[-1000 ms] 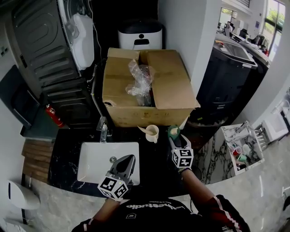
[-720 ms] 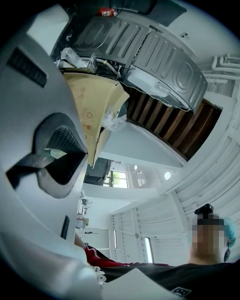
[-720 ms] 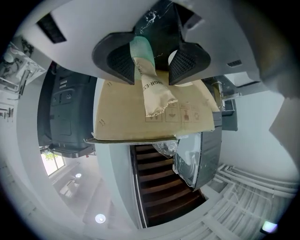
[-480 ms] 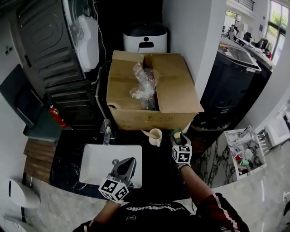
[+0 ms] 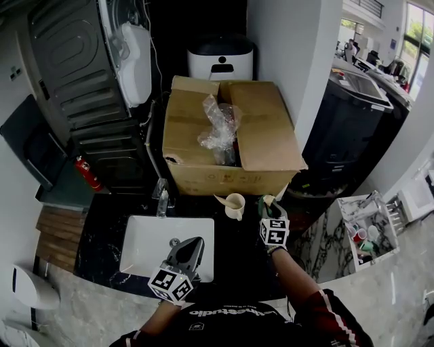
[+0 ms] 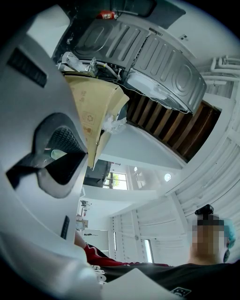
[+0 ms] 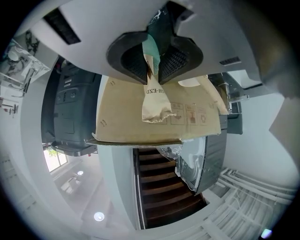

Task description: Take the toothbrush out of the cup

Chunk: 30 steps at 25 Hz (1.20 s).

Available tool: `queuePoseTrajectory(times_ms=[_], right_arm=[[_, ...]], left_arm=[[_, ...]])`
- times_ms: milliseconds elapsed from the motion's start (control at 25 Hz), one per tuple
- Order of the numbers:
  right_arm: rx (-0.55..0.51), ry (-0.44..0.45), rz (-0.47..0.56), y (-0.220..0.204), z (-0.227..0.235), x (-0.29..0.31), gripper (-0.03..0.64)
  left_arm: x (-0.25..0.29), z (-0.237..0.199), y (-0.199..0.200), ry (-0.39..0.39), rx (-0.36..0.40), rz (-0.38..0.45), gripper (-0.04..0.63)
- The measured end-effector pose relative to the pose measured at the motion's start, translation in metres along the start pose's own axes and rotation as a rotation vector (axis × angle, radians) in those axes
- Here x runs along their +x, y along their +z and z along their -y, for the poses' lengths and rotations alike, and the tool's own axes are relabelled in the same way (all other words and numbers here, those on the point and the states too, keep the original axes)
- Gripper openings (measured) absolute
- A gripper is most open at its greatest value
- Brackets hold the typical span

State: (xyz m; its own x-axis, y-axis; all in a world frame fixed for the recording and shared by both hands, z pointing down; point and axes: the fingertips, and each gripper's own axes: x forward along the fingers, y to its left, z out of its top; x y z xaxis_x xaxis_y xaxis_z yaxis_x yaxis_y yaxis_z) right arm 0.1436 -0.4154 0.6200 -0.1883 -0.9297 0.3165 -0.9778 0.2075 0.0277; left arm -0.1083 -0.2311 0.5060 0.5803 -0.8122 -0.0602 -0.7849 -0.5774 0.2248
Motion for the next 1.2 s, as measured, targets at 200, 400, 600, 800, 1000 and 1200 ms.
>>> queuePoseTrajectory(times_ms=[200,400,600,800,1000,1200], right_arm=[[-0.009,-0.018,0.000,0.001,0.005,-0.001,0.064],[-0.010,-0.028,0.010,0.004,0.009,-0.002,0.051],[-0.019,-0.030,0.022,0.011,0.010,-0.004,0.046],[-0.022,-0.034,0.048,0.025,0.012,-0.006,0.044],[-0.032,-0.030,0.082,0.039,0.011,-0.009,0.043],[-0.033,-0.026,0.117,0.056,0.012,-0.011,0.043]], left_arm=[[-0.003,-0.001,-0.001,0.003,-0.001,0.003,0.014],[-0.004,0.000,0.000,0.004,-0.004,0.005,0.014],[-0.004,0.001,0.002,0.004,-0.001,0.009,0.014],[-0.004,0.003,0.003,-0.001,0.001,0.011,0.014],[-0.005,0.004,0.003,0.000,-0.001,0.015,0.014],[-0.005,0.005,0.004,-0.003,0.004,0.015,0.014]])
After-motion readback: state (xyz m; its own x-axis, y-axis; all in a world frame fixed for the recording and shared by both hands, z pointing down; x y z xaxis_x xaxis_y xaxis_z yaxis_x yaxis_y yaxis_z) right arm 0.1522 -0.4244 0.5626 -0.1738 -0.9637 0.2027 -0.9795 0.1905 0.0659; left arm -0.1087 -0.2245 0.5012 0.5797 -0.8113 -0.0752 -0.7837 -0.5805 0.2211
